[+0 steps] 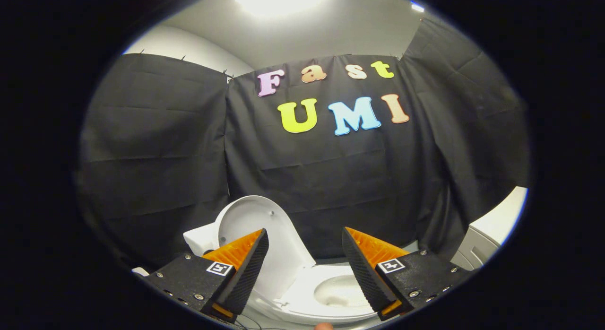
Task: Open the toilet lid.
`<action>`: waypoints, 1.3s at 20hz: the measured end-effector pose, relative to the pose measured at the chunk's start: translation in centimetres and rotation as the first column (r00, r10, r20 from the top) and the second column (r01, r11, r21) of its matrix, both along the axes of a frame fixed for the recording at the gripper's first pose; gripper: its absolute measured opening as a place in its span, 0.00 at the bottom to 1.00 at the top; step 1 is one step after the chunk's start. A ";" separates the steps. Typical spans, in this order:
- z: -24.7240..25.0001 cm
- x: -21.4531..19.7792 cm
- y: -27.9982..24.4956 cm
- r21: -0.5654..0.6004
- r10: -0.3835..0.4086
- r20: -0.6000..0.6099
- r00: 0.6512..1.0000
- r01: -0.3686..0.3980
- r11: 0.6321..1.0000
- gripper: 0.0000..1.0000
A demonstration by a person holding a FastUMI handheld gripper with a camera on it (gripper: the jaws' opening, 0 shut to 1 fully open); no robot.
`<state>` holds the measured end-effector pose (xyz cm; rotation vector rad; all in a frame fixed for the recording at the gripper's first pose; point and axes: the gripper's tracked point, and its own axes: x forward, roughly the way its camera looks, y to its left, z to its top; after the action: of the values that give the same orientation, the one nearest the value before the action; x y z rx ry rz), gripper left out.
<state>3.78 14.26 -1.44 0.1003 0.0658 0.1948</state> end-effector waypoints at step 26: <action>-1.8 -3.7 -8.6 -0.055 -0.179 0.060 0.982 0.182 0.982 0.95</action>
<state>0.08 5.71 -3.21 0.0404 0.0073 0.0141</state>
